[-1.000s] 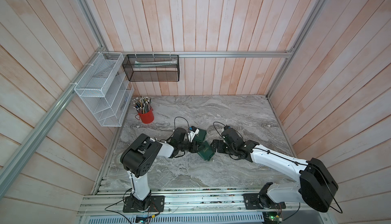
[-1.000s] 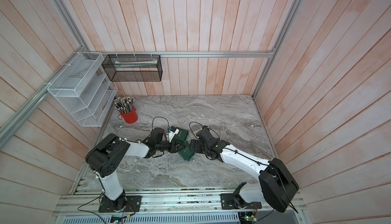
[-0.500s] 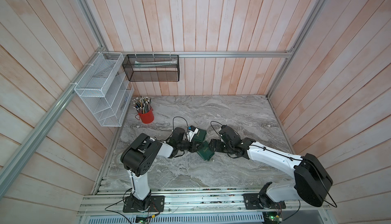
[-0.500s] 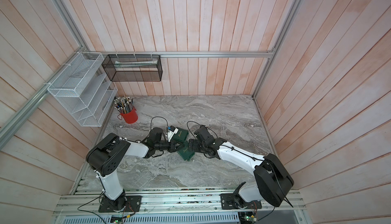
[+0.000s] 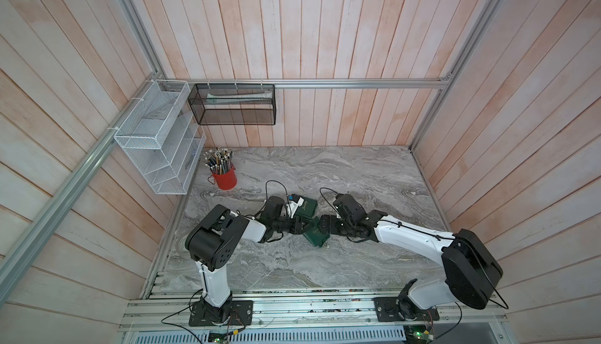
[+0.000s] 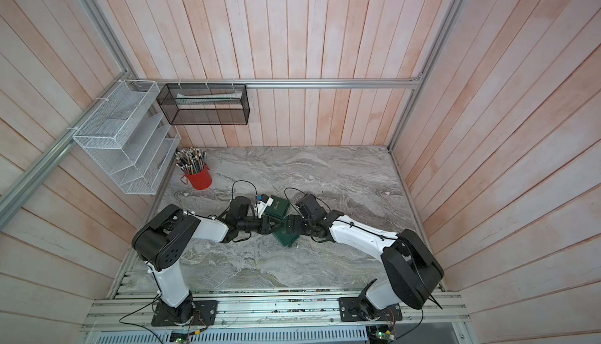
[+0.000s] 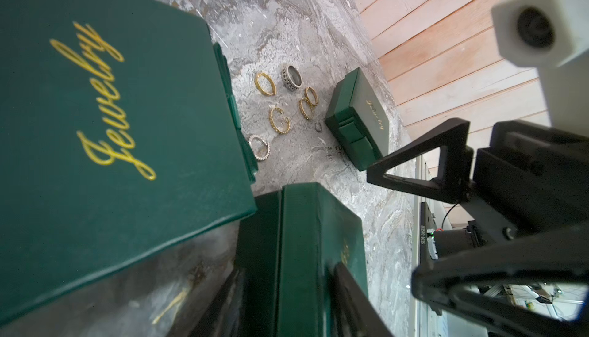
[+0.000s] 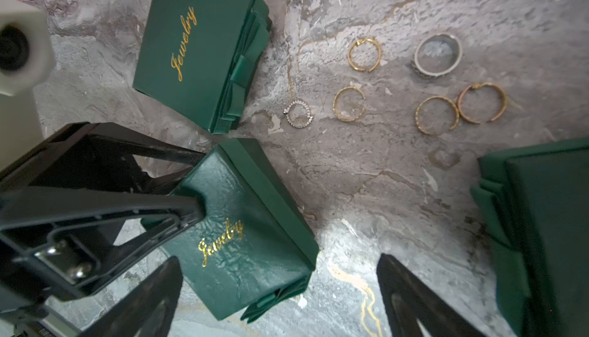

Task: Take the rings out of the lift-off lid box
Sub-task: Close the lid on the jewelry box.

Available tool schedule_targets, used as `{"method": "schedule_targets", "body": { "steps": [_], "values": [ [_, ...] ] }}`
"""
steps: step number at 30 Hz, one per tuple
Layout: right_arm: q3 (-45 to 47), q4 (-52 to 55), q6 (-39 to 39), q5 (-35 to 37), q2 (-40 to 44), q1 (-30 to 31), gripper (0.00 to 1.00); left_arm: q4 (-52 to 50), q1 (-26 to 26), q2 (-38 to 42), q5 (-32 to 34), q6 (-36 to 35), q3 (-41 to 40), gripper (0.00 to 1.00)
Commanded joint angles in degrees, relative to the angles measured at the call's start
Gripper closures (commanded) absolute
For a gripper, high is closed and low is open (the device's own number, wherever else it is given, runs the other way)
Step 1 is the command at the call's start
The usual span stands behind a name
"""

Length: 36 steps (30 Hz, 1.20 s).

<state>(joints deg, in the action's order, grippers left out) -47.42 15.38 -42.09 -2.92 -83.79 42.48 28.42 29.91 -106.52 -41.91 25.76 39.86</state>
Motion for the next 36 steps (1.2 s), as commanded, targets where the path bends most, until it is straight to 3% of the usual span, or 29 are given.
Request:
{"method": "schedule_targets", "body": {
  "steps": [1, 13, 25, 36],
  "values": [
    [-0.23, -1.65, -0.8, -1.72, -0.11, -0.38, 0.03, -14.24, 0.14, -3.83, 3.54, -0.8, -2.06, 0.48],
    [2.62, 0.42, -5.69, -3.18, 1.34, -1.12, 0.08, -17.5, 0.26, -3.44, 3.59, -2.03, 1.86, 0.39],
    [12.54, -13.8, -11.73, -14.67, 7.32, -3.89, 0.18, -17.97, 2.4, -2.09, 4.97, -1.33, 2.14, 0.44],
    [11.02, -20.36, -13.82, -19.99, 0.8, -4.56, 0.25, -17.37, 3.87, 2.25, 7.02, 2.32, -1.1, 0.47]
  ]
}}
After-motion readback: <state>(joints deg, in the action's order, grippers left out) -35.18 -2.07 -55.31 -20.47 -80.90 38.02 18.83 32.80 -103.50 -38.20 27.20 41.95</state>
